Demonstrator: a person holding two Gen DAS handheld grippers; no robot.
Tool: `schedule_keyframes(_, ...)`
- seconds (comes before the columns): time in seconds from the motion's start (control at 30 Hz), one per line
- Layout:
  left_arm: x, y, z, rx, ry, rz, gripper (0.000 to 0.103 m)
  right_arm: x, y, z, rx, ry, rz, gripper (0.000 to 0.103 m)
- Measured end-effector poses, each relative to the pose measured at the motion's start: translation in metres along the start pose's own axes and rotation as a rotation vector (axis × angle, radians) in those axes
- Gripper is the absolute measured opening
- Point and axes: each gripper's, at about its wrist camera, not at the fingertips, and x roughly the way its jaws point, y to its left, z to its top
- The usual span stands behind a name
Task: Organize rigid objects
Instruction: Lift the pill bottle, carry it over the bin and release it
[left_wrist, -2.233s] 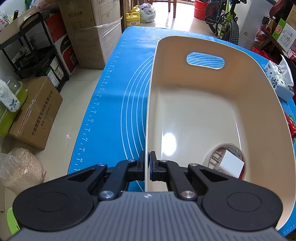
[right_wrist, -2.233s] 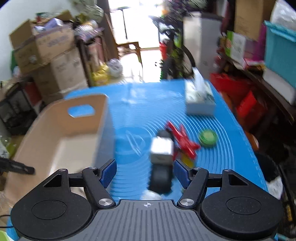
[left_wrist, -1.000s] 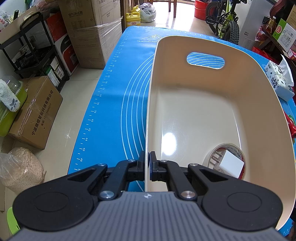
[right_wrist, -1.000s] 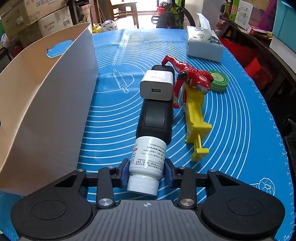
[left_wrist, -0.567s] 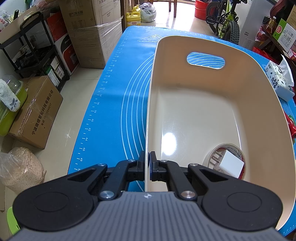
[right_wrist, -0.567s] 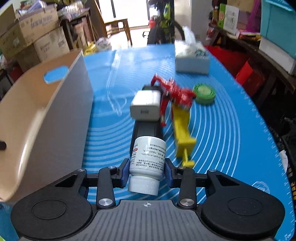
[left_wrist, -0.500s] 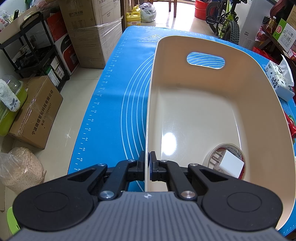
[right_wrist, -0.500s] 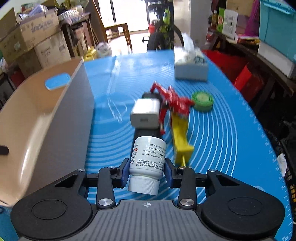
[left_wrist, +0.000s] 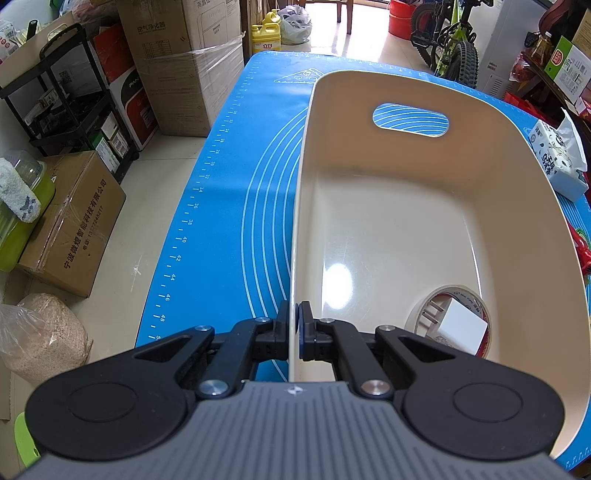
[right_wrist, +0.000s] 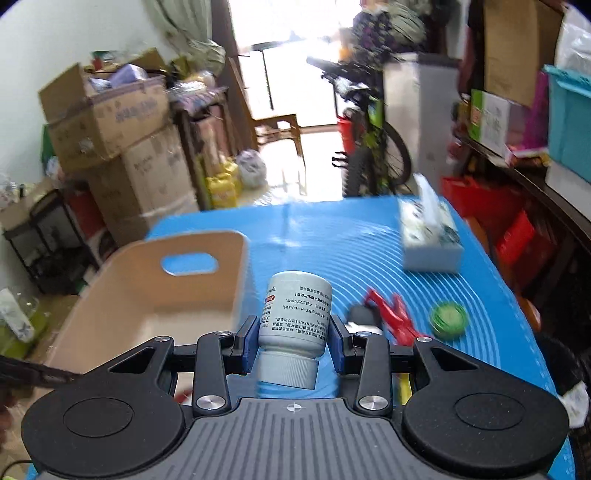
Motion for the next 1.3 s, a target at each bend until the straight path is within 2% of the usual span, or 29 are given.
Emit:
schedule_keyframes(0.3, 0.0, 0.0, 0.0, 0.003, 0.0, 0.002, 0.005, 0.013, 0.048, 0.008, -0.089, -0.008, 0.096, 0.046)
schedule_keyframes(0.63, 0.0, 0.0, -0.001, 0.004, 0.0, 0.004, 0.005, 0.039, 0.096, -0.008, -0.155, 0.092, 0.189, 0.046)
schedule_keyframes(0.87, 0.0, 0.0, -0.001, 0.004, 0.0, 0.004, 0.005, 0.054, 0.113, -0.024, -0.209, 0.195, 0.208, 0.046)
schedule_keyframes(1.13, 0.0, -0.001, 0.0, 0.005, 0.0, 0.005, 0.005, 0.079, 0.115, -0.04, -0.207, 0.359, 0.188, 0.046)
schedule_keyframes(1.3, 0.0, -0.002, 0.001, 0.004, 0.0, 0.003, 0.005, 0.079, 0.113, -0.04, -0.198, 0.357, 0.192, 0.048)
